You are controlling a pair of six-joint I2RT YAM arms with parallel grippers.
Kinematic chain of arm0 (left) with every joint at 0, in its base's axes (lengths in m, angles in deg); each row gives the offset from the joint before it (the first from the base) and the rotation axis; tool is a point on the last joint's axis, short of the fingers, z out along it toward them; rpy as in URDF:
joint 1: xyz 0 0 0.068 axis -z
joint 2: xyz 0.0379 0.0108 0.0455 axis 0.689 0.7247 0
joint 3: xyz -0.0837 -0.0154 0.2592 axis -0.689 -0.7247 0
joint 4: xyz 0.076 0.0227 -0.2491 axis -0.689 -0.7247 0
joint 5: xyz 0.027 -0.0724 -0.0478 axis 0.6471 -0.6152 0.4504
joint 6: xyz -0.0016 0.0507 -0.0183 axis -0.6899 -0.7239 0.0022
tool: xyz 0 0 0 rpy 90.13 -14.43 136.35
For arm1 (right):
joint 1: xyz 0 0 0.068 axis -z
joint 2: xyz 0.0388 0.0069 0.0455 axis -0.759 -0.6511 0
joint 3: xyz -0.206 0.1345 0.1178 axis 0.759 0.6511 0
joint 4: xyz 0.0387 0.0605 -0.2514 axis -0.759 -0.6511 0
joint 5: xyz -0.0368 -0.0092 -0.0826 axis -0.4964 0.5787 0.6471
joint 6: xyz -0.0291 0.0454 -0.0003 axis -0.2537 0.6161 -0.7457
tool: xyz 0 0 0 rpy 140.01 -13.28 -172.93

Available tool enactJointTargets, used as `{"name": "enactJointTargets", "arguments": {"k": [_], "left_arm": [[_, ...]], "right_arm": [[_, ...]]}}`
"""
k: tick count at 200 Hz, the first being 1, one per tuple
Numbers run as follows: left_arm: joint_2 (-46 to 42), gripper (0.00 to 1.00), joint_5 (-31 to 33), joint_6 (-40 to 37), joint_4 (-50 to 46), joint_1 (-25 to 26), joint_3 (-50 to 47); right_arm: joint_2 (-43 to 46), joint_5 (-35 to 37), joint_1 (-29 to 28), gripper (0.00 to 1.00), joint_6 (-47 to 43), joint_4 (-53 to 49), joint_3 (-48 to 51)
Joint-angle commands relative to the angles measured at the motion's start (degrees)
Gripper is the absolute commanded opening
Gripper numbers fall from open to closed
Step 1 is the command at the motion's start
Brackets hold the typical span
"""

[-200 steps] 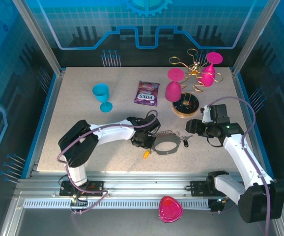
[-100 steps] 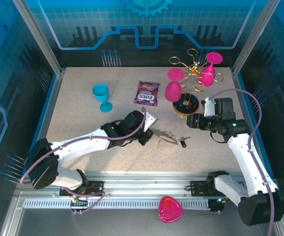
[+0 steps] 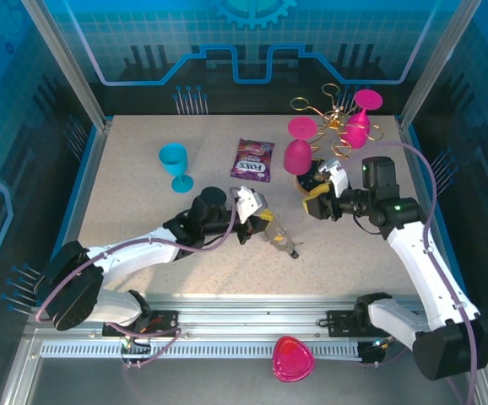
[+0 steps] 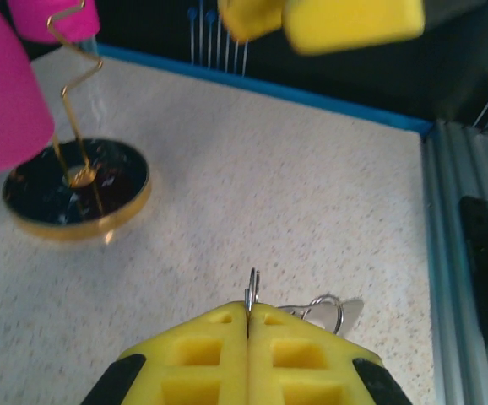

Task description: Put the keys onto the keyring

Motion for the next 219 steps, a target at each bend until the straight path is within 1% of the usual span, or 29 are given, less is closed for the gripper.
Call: {"name": "enactJointTargets", "arguments": {"k": [1, 16, 36, 76, 98, 129, 205, 219], "left_arm": [[-0.5, 0.0, -6.7, -1.9, 7.9, -0.6, -0.5], [-0.7, 0.0, -7.2, -1.7, 9.1, -0.6, -0.7], [-1.1, 0.0, -7.6, -0.6, 10.7, -0.6, -0.8], [-1.6, 0.0, -8.6, 3.2, 14.9, -0.6, -1.2], [-1.6, 0.0, -9.5, 5.0, 16.6, -0.6, -1.3], [-1.6, 0.0, -10.7, 6.8, 18.0, -0.6, -1.3], [-1.6, 0.0, -12.3, 9.1, 20.1, -0.6, -1.1], [-1.6, 0.0, -12.5, 9.4, 20.3, -0.6, -1.0]], "right_arm": [[1.8, -7.1, -1.8, 0.4, -11.3, 6.1, 3.3], [2.0, -8.6, -2.8, 0.38, -16.1, 5.1, 3.9], [2.1, -9.9, -3.4, 0.37, -19.9, 1.9, 3.4], [2.8, -13.6, -4.5, 0.31, -22.7, -0.3, 3.7], [3.0, -14.5, -5.3, 0.26, -23.0, 0.5, 4.1], [2.7, -14.5, -6.5, 0.23, -22.8, 2.1, 4.2], [0.9, -13.9, -8.0, 0.24, -19.6, 6.4, 4.0], [0.7, -14.0, -8.4, 0.23, -19.3, 7.0, 4.0]]}}
